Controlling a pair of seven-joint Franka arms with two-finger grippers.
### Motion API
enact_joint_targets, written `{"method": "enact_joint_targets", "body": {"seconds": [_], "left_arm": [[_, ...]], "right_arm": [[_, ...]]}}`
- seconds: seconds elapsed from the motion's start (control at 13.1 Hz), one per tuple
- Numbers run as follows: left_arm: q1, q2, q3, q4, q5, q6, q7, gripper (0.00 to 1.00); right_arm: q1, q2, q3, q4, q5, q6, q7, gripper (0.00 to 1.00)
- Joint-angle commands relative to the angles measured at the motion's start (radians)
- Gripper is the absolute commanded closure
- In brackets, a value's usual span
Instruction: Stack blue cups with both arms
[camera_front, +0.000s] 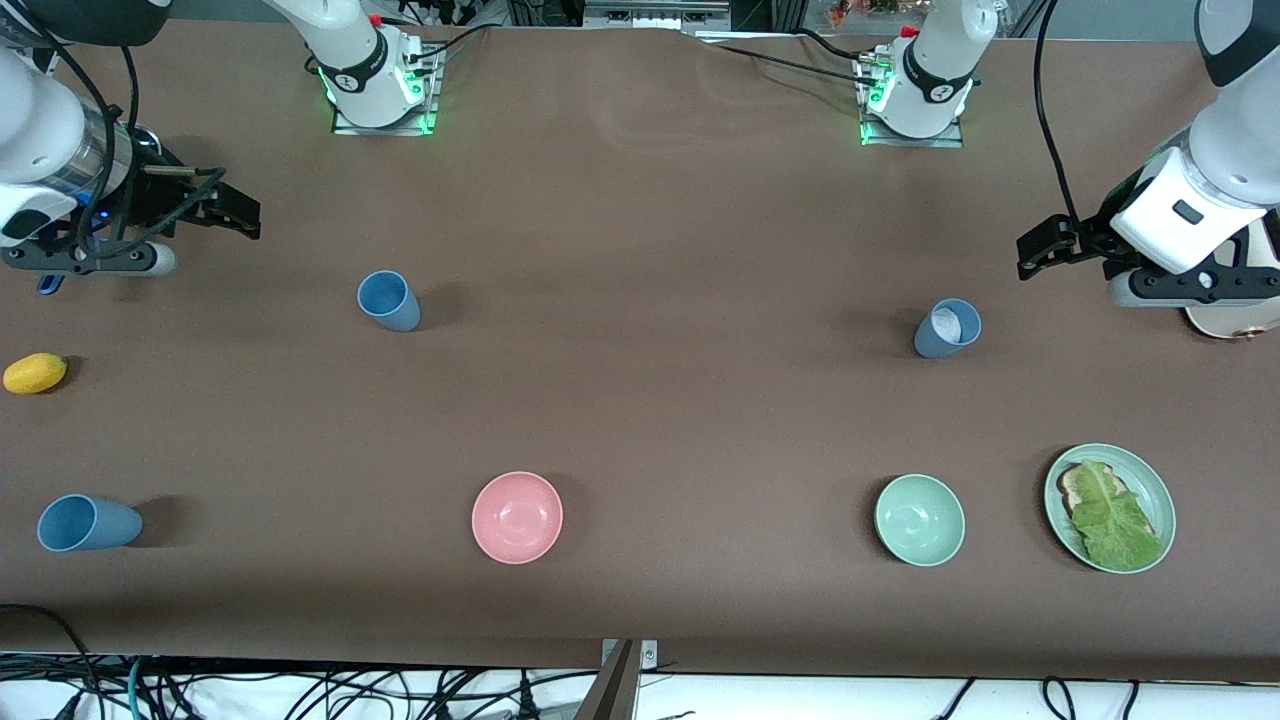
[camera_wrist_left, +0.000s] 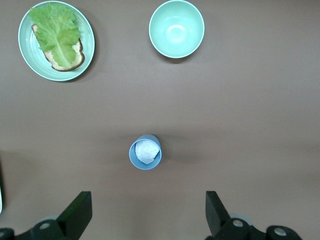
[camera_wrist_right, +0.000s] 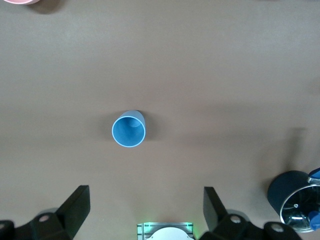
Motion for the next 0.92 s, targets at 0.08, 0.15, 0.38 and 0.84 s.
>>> {"method": "enact_joint_targets", "body": {"seconds": [0.08, 0.15, 0.38, 0.84], "left_arm": [[0.0, -0.021, -0.003, -0.01, 0.014, -0.016, 0.019, 0.0], [0.0, -0.02, -0.003, -0.008, 0.014, -0.016, 0.019, 0.0], [0.0, -0.02, -0.002, -0.005, 0.012, -0.014, 0.016, 0.0], [0.001, 0.017, 0.001, 0.019, 0.017, -0.028, 0.067, 0.0]], "right_arm": [[0.008, 0.009, 0.005, 0.029, 0.009, -0.013, 0.022, 0.0], [0.008, 0.009, 0.006, 0.029, 0.009, -0.013, 0.022, 0.0], [0.006, 0.009, 0.006, 0.029, 0.011, -0.01, 0.022, 0.0], [0.006, 0.009, 0.005, 0.029, 0.011, -0.012, 0.022, 0.0]]}}
